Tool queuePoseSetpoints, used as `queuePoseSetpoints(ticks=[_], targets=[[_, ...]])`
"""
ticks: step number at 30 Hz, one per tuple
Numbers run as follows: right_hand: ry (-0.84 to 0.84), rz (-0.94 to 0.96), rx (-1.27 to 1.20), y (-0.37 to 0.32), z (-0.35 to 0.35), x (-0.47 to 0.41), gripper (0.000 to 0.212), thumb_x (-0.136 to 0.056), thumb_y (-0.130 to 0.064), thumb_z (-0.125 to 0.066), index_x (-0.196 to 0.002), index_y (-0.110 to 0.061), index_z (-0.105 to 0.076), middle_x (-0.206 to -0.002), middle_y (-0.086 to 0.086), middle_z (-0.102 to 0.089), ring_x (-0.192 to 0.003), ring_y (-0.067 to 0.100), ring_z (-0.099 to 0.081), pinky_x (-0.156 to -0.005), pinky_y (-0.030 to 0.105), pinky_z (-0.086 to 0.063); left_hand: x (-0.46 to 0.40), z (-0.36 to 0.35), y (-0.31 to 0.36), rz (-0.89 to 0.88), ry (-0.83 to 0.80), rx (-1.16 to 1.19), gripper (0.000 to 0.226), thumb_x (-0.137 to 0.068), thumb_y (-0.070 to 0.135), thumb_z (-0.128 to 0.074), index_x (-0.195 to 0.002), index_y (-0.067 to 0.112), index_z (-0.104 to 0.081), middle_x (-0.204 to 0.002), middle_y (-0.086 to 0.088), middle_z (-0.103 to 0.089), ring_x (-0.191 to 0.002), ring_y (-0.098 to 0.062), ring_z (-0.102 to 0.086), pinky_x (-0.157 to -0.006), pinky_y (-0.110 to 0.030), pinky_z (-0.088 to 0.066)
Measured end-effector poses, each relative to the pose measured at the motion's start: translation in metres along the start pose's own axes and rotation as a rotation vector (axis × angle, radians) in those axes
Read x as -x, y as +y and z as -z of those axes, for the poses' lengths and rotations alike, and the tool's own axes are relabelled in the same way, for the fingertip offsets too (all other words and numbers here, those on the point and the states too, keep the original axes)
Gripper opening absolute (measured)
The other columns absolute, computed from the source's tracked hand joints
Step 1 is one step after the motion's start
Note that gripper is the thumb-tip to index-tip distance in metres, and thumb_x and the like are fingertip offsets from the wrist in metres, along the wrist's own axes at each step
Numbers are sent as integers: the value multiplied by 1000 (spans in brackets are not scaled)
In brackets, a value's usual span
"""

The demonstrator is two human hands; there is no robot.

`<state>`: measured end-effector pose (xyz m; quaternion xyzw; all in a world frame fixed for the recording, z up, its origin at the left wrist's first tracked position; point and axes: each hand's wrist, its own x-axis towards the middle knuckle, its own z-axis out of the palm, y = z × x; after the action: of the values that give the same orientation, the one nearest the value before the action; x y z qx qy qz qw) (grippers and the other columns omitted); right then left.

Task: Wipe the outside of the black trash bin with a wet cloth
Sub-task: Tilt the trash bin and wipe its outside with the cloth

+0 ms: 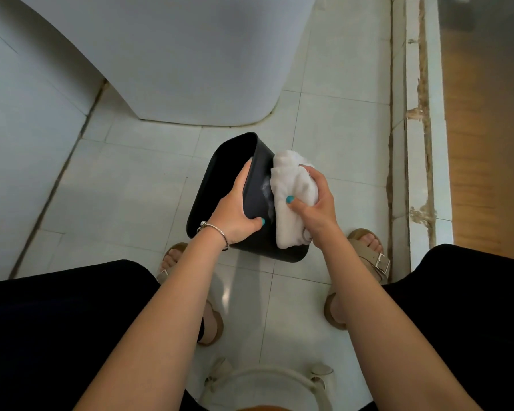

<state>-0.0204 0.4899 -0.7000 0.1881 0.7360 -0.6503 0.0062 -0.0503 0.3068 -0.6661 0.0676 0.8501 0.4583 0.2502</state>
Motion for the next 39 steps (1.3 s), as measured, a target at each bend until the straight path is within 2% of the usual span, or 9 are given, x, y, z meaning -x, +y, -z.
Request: queuePoseSetpoints(ticks=[6,11,16,20,23,26,29,34,39], targets=[[-159,28,-43,-1,-11,8,60,-68,-10,-69,-120,-36,-53,-127,-13,-56,-116,16,-55,-100,46,-49,4,2,-9,6,31,71,113,-71,5,-74,-151,39,-1,-144,15,-38,-124,-11,-47,-102,-36,-45],[-10,-38,-89,-1,-12,11,60,-68,-16,-69,-122,-35,-50,-127,-3,-55,-116,23,-55,-98,49,-50,3,-1,-6,-5,23,56,114,-71,6,-76,-150,41,-1,-143,10,-39,-120,-13,-49,-98,-39,-49],[-166,-60,-168,-4,-10,18,62,-65,-11,-72,-120,-35,-56,-126,0,-58,-115,25,-57,-95,47,-53,1,3,-7,-14,-3,68,115,-71,6,-76,-150,42,0,-141,18,-39,-118,-5,-49,-102,-34,-45],[51,-107,-248,-3,4,19,63,-74,-9,-75,-126,-36,-51,-129,-4,-53,-117,23,-55,-92,44,-55,6,8,-12,-20,23,83,115,-73,4,-77,-151,40,-1,-144,14,-36,-122,-9,-46,-93,-25,-48],[194,-32,-1,-6,12,14,65,-84,-4,-69,-134,-36,-42,-132,-12,-44,-114,15,-49,-96,36,-50,10,10,-12,-3,84,72,113,-75,6,-77,-152,38,-1,-148,6,-32,-125,-16,-43,-94,-28,-49],[130,-23,270,-9,9,10,75,-88,-10,-64,-145,-41,-27,-124,-14,-37,-104,15,-46,-89,35,-45,11,10,-8,-18,83,30,113,-75,7,-77,-151,40,0,-149,6,-31,-126,-17,-43,-97,-33,-49],[78,-24,292,-7,-4,13,83,-87,-16,-67,-148,-38,-15,-119,-10,-40,-94,20,-52,-82,37,-48,11,6,-4,-15,80,27,114,-74,6,-77,-151,42,0,-145,7,-37,-119,-17,-50,-92,-31,-51],[51,-76,144,2,-5,10,62,-92,-33,-64,-144,-36,-30,-137,-12,-38,-113,16,-47,-88,29,-41,19,1,-3,-14,87,-3,110,-77,7,-75,-151,40,0,-142,11,-38,-112,-10,-50,-90,-27,-50],[68,-49,166,1,-10,18,48,-94,-18,-60,-133,-40,-44,-122,-21,-46,-106,9,-46,-86,18,-37,18,-10,7,8,70,-61,112,-77,7,-71,-148,47,6,-111,-2,-61,-86,-20,-64,-78,-39,-57]])
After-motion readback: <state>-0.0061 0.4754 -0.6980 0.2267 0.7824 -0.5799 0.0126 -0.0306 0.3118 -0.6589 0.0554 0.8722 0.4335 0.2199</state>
